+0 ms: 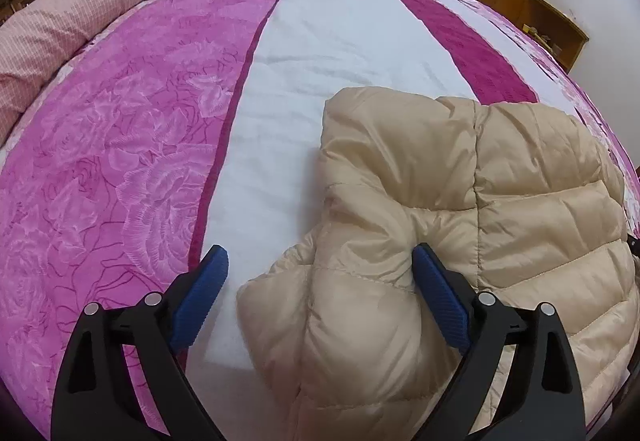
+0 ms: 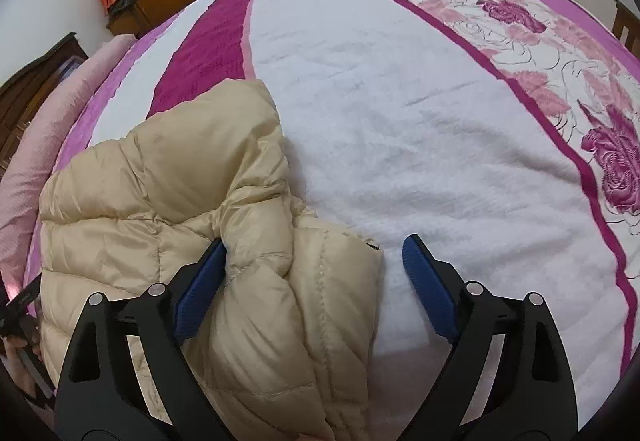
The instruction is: Fold large clothes
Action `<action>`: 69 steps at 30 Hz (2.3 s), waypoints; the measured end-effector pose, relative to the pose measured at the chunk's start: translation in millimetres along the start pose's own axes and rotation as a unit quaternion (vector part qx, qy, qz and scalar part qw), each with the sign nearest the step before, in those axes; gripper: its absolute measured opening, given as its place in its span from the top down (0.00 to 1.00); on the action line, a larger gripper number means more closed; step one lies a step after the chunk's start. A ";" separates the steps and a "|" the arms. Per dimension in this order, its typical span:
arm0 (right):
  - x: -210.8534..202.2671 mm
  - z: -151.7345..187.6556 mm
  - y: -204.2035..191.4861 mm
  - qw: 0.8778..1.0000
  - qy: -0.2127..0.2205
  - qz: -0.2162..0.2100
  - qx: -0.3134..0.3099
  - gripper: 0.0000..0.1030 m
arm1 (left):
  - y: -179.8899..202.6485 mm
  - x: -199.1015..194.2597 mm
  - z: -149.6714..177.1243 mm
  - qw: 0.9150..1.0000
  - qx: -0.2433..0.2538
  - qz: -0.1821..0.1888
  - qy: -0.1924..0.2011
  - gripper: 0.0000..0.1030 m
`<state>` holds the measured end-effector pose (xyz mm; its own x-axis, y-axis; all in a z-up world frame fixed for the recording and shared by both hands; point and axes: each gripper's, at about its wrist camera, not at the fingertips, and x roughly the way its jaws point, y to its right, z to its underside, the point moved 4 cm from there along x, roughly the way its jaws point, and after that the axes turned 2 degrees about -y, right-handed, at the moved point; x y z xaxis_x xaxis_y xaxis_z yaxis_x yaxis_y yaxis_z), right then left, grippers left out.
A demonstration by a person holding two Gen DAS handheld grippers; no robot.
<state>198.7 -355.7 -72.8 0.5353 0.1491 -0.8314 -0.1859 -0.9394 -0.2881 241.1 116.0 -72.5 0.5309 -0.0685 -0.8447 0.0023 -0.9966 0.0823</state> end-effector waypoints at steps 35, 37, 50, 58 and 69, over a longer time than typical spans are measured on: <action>-88.4 67.0 11.5 0.994 -0.032 -0.087 0.064 0.13 | -29.0 -81.6 79.2 0.998 -0.050 0.038 -0.012 0.13; -84.7 71.4 10.6 0.993 -0.037 -0.091 0.067 0.13 | -26.8 -75.3 86.5 0.997 -0.053 0.052 -0.028 0.13; -59.5 88.5 5.2 0.978 -0.052 -0.167 0.112 0.34 | -7.5 -52.7 94.5 0.984 -0.090 0.140 -0.065 0.24; -102.5 85.6 10.6 0.974 -0.026 -0.203 0.097 0.76 | 13.0 -65.4 97.5 0.978 -0.073 0.179 -0.074 0.63; -165.4 105.4 72.5 0.984 -0.009 -0.140 0.110 0.77 | 90.0 -81.4 113.8 0.970 0.007 0.212 -0.115 0.62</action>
<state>9.9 -416.0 -6.3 0.5766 0.3996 -0.7127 -0.2089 -0.7712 -0.6014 101.7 26.7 -56.5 0.2775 -0.4800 -0.8322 -0.1875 -0.8766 0.4431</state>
